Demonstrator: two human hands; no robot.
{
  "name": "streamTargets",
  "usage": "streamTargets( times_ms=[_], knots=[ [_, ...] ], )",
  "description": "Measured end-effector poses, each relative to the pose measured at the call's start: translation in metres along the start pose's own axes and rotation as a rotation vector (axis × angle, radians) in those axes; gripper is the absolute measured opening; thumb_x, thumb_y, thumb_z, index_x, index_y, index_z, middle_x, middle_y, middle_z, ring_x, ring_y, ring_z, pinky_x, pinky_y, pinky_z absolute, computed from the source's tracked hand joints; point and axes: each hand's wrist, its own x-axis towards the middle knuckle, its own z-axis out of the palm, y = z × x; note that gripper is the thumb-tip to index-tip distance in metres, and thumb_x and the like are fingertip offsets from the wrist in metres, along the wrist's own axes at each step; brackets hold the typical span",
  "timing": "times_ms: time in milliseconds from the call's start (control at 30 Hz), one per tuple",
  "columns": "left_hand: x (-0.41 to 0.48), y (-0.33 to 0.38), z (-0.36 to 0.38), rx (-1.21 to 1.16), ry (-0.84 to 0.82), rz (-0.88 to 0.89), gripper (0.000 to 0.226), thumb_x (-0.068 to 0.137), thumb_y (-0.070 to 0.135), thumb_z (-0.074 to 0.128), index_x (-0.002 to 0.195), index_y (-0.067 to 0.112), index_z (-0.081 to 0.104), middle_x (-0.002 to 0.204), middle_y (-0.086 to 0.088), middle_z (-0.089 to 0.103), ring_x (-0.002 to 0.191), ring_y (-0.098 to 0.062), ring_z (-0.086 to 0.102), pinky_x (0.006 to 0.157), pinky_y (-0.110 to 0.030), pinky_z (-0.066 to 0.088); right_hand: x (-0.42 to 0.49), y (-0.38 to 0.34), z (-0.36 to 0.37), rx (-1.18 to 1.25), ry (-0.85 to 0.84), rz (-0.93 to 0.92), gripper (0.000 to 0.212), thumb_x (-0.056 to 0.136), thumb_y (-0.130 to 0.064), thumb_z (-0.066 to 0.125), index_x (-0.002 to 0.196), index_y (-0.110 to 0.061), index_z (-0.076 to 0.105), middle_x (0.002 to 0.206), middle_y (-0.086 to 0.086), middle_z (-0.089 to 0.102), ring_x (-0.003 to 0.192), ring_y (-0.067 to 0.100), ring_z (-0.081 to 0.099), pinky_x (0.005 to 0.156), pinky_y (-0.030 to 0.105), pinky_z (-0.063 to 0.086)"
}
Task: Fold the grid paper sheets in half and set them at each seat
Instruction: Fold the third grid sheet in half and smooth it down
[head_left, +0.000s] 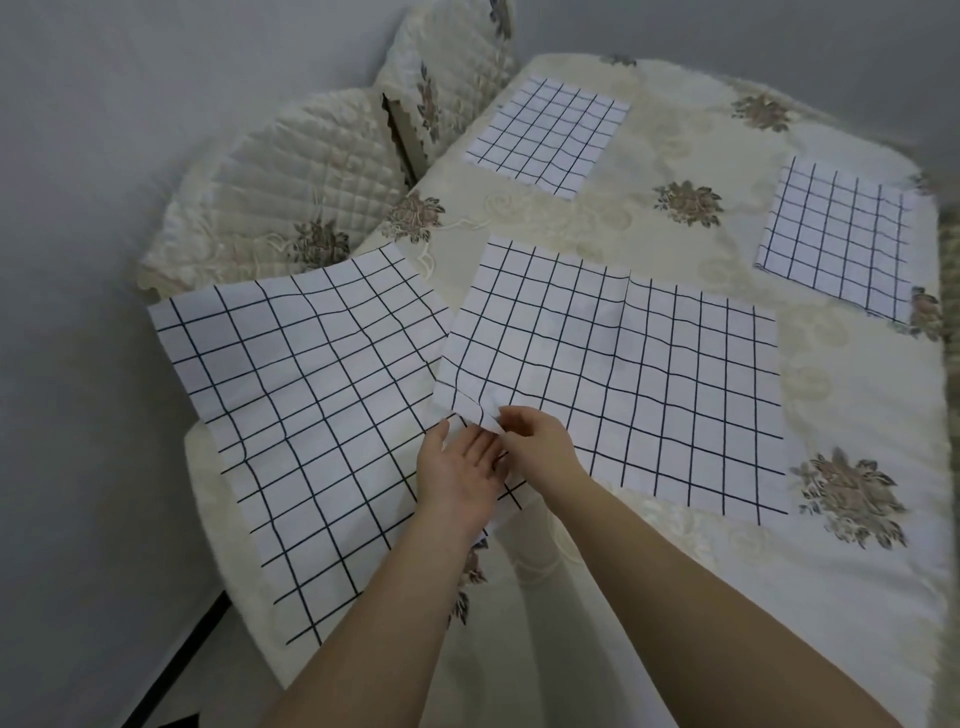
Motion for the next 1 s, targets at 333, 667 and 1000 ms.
streamTargets(
  times_ms=[333, 667, 1000],
  knots=[
    [-0.004, -0.014, 0.011, 0.112, -0.131, -0.047, 0.055, 0.097, 0.043, 0.034, 0.128, 0.004, 0.057, 0.125, -0.014, 0.064, 0.119, -0.026, 0.057, 0.101, -0.04, 0.044, -0.003, -0.007, -0.021, -0.078, 0.226, -0.091, 0.017, 0.084, -0.02, 0.065, 0.099, -0.016, 0.071, 0.089, 0.0, 0.068, 0.085, 0.018, 0.065, 0.08, 0.034, 0.054],
    [-0.015, -0.033, 0.03, 0.197, -0.125, -0.077, 0.047, 0.096, 0.037, 0.041, 0.12, 0.001, 0.06, 0.127, -0.017, 0.06, 0.124, -0.03, 0.053, 0.111, -0.043, 0.037, -0.033, -0.008, -0.077, 0.341, 0.433, -0.068, 0.04, 0.089, -0.019, 0.058, 0.056, -0.018, 0.037, 0.052, -0.006, 0.033, 0.051, 0.012, 0.029, 0.053, 0.027, 0.027],
    [-0.026, -0.08, 0.039, 0.34, -0.134, -0.134, 0.053, 0.099, 0.037, 0.039, 0.137, 0.001, 0.046, 0.14, -0.016, 0.048, 0.131, -0.03, 0.044, 0.109, -0.043, 0.036, -0.067, 0.02, -0.151, 0.795, 0.573, -0.027, 0.035, 0.084, -0.027, 0.063, 0.057, -0.021, 0.043, 0.067, 0.006, 0.04, 0.068, 0.021, 0.035, 0.066, 0.034, 0.032]
  ],
)
